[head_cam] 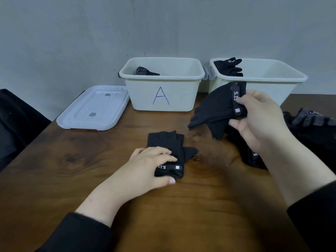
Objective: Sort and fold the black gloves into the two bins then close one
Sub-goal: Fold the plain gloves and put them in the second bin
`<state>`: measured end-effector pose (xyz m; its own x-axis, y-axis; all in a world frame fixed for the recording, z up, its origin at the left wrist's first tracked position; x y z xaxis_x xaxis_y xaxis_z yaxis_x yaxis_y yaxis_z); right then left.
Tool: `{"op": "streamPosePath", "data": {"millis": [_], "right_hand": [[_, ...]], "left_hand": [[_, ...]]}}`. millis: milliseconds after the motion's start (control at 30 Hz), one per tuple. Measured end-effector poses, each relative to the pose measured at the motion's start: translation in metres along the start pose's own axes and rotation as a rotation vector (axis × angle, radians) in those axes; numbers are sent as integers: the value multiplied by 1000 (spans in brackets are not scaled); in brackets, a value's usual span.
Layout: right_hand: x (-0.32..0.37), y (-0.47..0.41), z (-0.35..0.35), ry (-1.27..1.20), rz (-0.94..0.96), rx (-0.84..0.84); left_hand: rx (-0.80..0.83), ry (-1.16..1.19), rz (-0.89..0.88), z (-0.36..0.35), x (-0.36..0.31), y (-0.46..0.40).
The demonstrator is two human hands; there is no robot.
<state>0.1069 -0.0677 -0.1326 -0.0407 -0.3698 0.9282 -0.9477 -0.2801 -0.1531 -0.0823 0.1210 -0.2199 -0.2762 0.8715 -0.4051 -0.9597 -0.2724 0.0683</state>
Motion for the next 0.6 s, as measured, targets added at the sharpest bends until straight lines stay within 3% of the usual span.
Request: {"op": "streamPosePath", "data": {"millis": [200,267,433,500,600], "right_hand": [[4,3,0,27,40,11],[7,7,-4,99,69,58],[10,9,-6,209,83,45],[13,6,-7,151,47,55],[22,4,-12,188,60,146]], "left_hand": [[-275,-83,-62,-3,-3,-5],[-331,20,-25,-4,-2,-4],[-592,601,235,5,8,-3],[-591,984,318,10,7,-3],[-484,1513,290,19,-7,-2]]}}
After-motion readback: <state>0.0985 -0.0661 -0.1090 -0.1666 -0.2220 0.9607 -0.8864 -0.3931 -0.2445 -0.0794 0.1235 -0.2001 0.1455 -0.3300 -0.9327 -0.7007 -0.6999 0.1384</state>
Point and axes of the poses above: each hand's wrist, its own y-axis away from the middle knuckle, its own z-axis out of the back of the hand, x = y × z, the point moved 2 cm from there along -y, towards the middle knuckle, and after that the axes turned 9 degrees about z, right-handed, at the moved point
